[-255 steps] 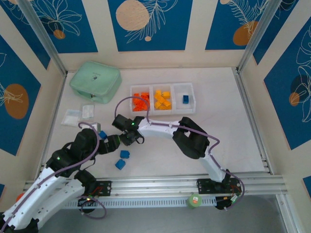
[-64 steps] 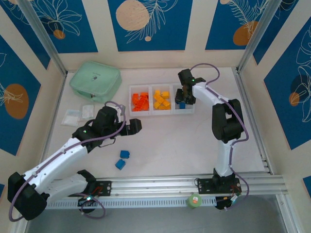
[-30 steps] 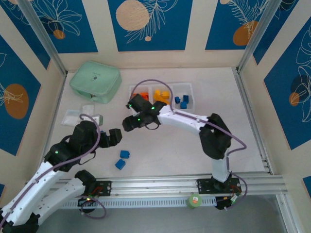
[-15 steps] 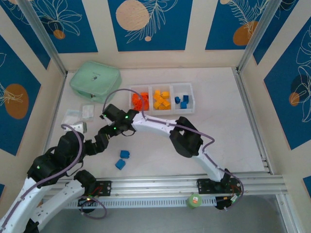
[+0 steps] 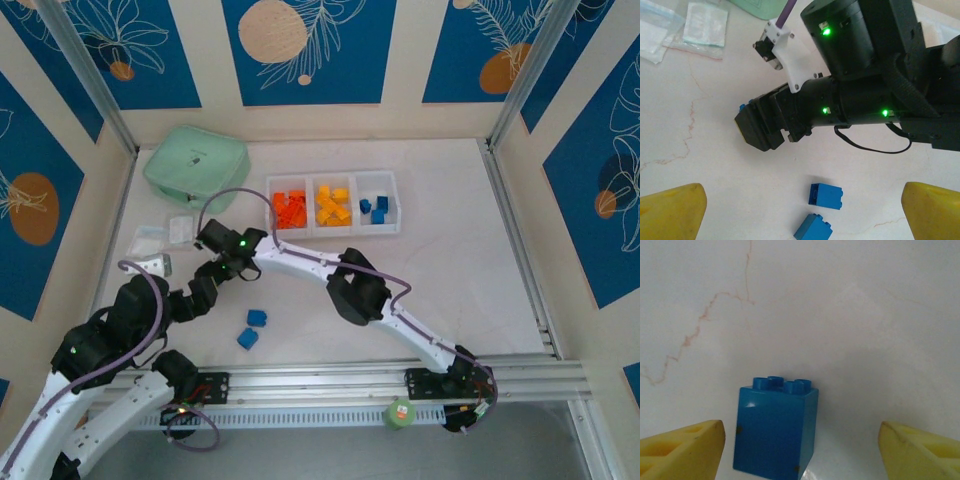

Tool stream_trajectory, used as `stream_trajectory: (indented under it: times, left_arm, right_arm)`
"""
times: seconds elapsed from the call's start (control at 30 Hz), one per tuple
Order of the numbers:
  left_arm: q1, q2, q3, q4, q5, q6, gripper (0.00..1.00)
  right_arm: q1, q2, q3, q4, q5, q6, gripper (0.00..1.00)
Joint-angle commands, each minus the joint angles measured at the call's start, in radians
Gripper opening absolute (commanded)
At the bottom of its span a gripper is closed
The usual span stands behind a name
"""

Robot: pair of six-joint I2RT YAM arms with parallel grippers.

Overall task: Sort the legos into containers by color
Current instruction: Pick up the lego from the middle-left of the table.

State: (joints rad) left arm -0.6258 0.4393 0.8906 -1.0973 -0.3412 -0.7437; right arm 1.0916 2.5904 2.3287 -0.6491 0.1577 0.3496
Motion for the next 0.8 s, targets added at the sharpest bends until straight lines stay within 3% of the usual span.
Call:
stream_trajectory:
  times: [0.0, 0.43, 0.77]
  left_arm:
    - [0.008, -0.005, 0.013, -0.015, -0.023, -0.007, 0.99]
    - [0.008, 0.009, -0.001, 0.009, -0.011, -0.004, 0.99]
    - [0.008, 0.019, 0.000, 0.026, 0.004, 0.000, 0.99]
  right_arm:
    - [0.015, 0.032, 0.058, -0.047, 0.029, -0.036, 0.78]
    - [0.022, 0.056, 0.101, -0.081, 0.098, -0.062, 0.49]
    - [0.019, -0.046, 0.047, -0.080, 0.109, -0.080, 0.31]
